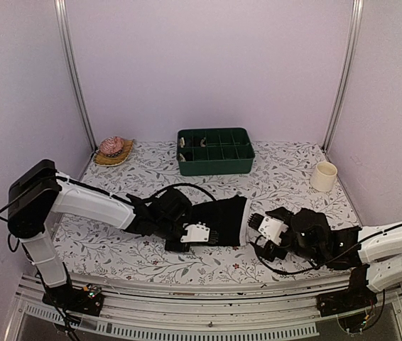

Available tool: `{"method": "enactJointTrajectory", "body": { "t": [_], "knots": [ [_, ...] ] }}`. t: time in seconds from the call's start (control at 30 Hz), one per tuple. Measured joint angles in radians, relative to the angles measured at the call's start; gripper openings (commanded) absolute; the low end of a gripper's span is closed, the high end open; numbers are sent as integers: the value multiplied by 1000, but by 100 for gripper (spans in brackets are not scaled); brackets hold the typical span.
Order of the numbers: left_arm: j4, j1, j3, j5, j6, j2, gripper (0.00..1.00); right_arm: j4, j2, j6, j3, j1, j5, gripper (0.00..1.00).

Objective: Roll the underwear
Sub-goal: Pick up the underwear from the center of the board.

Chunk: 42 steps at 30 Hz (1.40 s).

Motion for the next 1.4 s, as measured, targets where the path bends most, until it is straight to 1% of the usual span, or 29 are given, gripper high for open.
{"method": "enactJointTrajectory", "body": {
  "t": [0.07,0.2,0.33,0.47,0.77,0.83,1.0,1.07,1.13,1.17,1.2,1.3,1.4],
  "knots": [
    [-48,40,19,74,3,-15,0,48,-3,-93,-50,21,-47,95],
    [-120,89,78,190,15,-18,0,127,41,-199,-56,32,-89,95],
    [-175,115,114,274,27,-19,0,203,172,-288,-45,68,-92,93],
    [-218,132,137,329,38,-19,0,247,307,-356,-23,97,-77,90],
    [-275,151,150,394,60,-22,0,352,560,-453,130,119,32,89],
    [-281,152,151,398,60,-23,0,375,641,-470,174,126,68,89],
    [-284,157,151,406,60,-23,0,429,736,-480,246,141,143,88],
    [-286,160,151,409,61,-23,0,446,773,-480,277,143,184,86],
    [-286,162,151,412,61,-23,0,455,795,-482,292,146,221,80],
    [-286,163,151,412,63,-24,0,457,797,-486,291,146,239,76],
    [-287,163,151,412,65,-27,0,457,797,-490,285,146,250,70],
    [-288,164,151,412,76,-36,0,450,780,-481,248,145,270,49],
    [-290,166,146,412,85,-47,0,410,743,-454,202,137,274,32]
  ]
}}
